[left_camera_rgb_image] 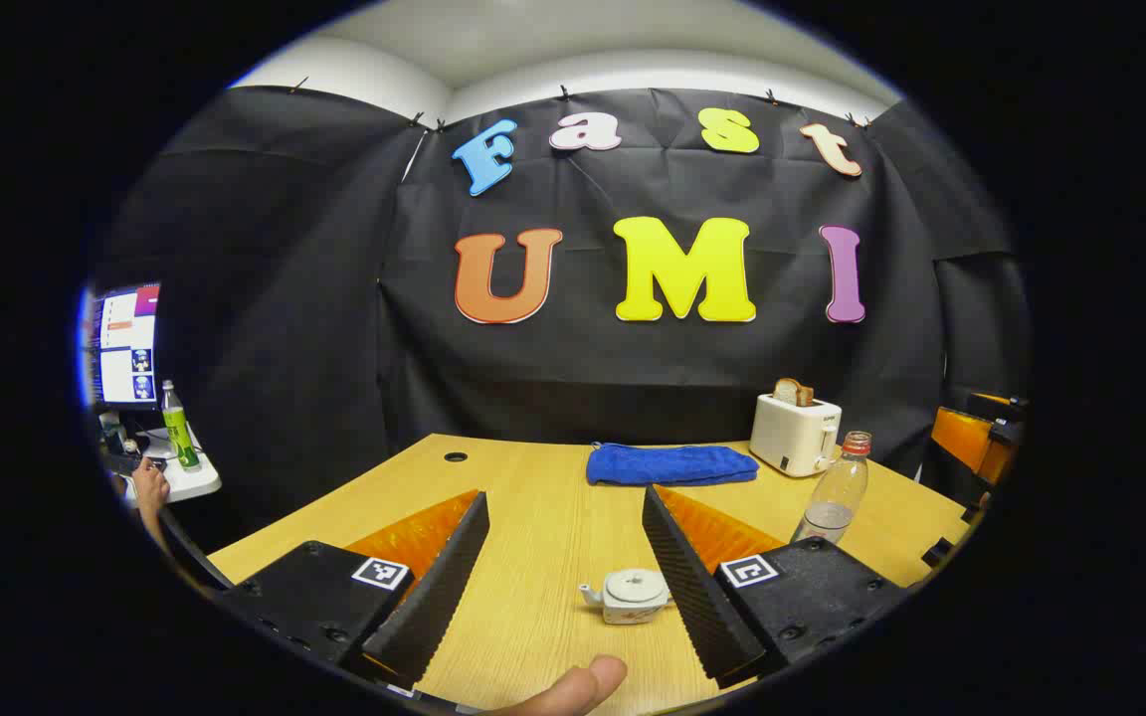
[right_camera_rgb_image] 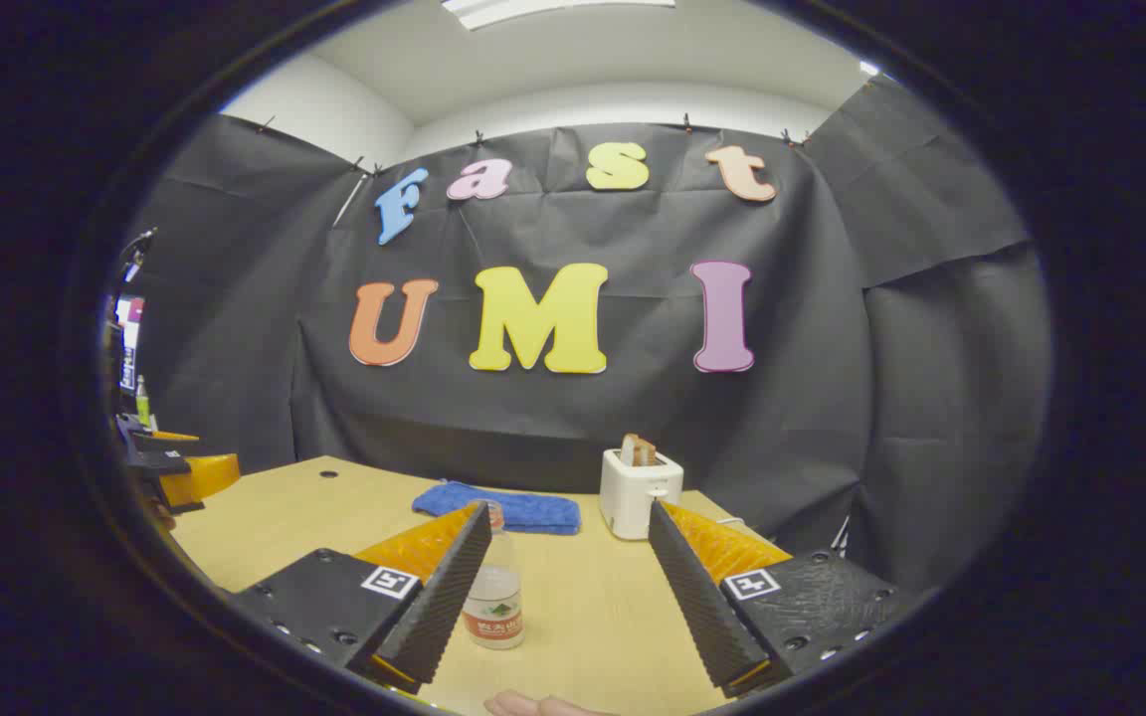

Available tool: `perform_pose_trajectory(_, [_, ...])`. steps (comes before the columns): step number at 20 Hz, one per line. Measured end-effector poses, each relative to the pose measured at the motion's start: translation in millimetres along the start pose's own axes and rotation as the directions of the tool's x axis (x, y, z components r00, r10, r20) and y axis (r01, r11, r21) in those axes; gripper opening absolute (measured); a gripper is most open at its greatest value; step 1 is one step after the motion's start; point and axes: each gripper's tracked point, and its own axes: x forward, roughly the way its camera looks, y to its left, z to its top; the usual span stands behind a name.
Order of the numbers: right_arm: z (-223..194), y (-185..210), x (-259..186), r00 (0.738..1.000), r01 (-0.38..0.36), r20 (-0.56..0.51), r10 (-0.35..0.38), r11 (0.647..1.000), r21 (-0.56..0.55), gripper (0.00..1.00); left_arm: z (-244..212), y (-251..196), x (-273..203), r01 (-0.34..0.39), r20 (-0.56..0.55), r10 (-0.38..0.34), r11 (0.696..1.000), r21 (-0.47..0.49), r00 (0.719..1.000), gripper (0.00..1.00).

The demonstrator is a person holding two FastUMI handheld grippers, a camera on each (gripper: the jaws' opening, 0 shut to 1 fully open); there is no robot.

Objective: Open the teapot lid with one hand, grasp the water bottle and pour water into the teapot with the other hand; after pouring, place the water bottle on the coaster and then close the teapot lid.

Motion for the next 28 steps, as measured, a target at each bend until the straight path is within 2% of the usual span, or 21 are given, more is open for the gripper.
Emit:
perform_pose_trajectory(7, [0, 0, -1, 1.0, 0.001, 0.002, -0.001, 1.0, 0.003, 0.97, -8, -9, 3, 0.011, -0.023, -0.011, 1.0, -0.001, 1.0, 0.98])
perform_pose_trajectory(11, [-1, -8, 0, 1.0, 0.026, 0.001, -0.026, 1.0, -0.011, 0.95, -12, -6, 6, 0.002, -0.035, -0.002, 1.0, -0.008, 0.999, 0.98])
perform_pose_trajectory(16, [-6, -3, 2, 1.0, 0.021, -0.009, -0.022, 0.999, -0.03, 0.97, -17, -19, 18, 0.042, -0.017, -0.042, 0.999, -0.018, 0.999, 0.98])
perform_pose_trajectory(20, [-11, -4, 6, 0.999, 0.032, -0.019, -0.033, 0.998, -0.051, 0.95, -40, -47, 43, 0.138, -0.023, -0.14, 0.989, -0.055, 0.99, 0.98])
perform_pose_trajectory(23, [-14, -5, 9, 0.999, 0.045, -0.019, -0.046, 0.996, -0.072, 0.95, -63, -51, 64, 0.138, -0.045, -0.14, 0.989, -0.042, 0.989, 0.98])
perform_pose_trajectory(26, [-20, -3, 10, 0.999, 0.038, -0.032, -0.041, 0.996, -0.078, 0.97, -92, -50, 78, 0.111, -0.094, -0.111, 0.994, 0.001, 0.989, 0.98])
perform_pose_trajectory(28, [-23, -2, 12, 0.998, 0.035, -0.042, -0.039, 0.996, -0.082, 0.97, -103, -54, 85, 0.126, -0.109, -0.123, 0.992, 0.019, 0.986, 0.93])
